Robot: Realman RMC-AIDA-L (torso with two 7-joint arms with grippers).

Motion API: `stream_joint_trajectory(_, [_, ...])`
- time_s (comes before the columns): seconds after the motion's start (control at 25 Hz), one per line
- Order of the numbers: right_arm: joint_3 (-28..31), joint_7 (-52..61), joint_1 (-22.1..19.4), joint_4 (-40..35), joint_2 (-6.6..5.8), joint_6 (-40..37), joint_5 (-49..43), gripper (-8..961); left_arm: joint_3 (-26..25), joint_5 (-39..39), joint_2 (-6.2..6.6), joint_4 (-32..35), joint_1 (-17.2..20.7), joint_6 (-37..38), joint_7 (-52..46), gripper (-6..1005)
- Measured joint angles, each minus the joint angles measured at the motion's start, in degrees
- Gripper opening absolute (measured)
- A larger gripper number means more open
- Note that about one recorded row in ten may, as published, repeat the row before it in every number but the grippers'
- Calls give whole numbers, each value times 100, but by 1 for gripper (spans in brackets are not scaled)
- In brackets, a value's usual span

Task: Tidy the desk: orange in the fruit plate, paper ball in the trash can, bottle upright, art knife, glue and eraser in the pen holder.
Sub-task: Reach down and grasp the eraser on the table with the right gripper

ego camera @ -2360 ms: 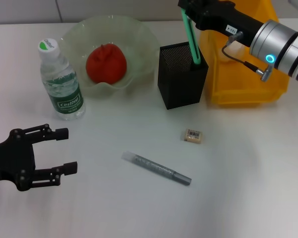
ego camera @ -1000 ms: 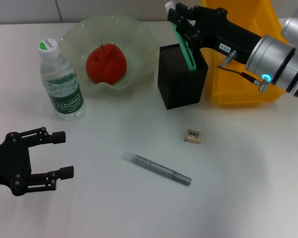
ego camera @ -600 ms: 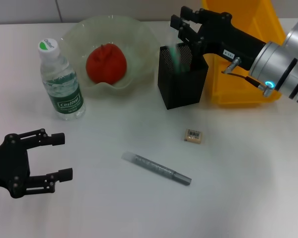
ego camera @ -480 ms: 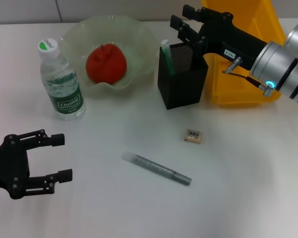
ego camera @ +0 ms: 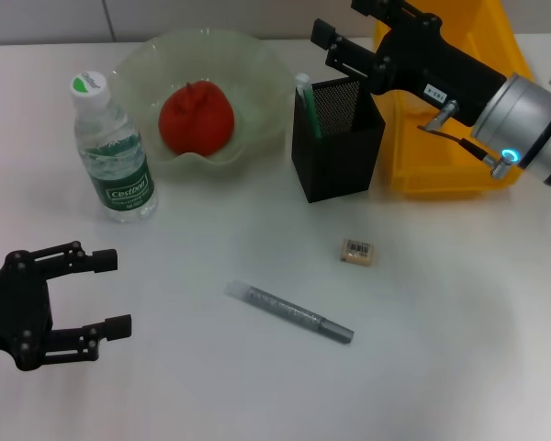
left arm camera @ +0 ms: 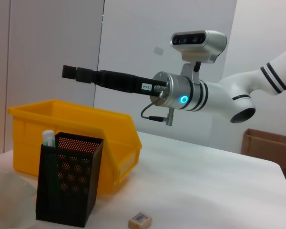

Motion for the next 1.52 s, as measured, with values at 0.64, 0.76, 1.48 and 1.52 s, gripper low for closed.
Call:
stream_joint_trajectory(0.64, [-118,3585,-993,-2513,-298,-1466,-1589,741,41,30,0,-8,16,-17,29,798])
stream_joint_trajectory(0.76, [-107,4548,-979,-3093,-507,-1696,-2398,741,32,42,0,-20,17,-38,69,798])
stream_joint_trajectory(1.48, [-646,7329,696,-4821,-303,-2595,-7683,739,1,44,0,-25,16,-57,70,798])
stream_joint_trajectory(1.52, [-664,7339,773,-4811,-235,-2551,-7891,739,1,44,0,-25,16,-61,70,798])
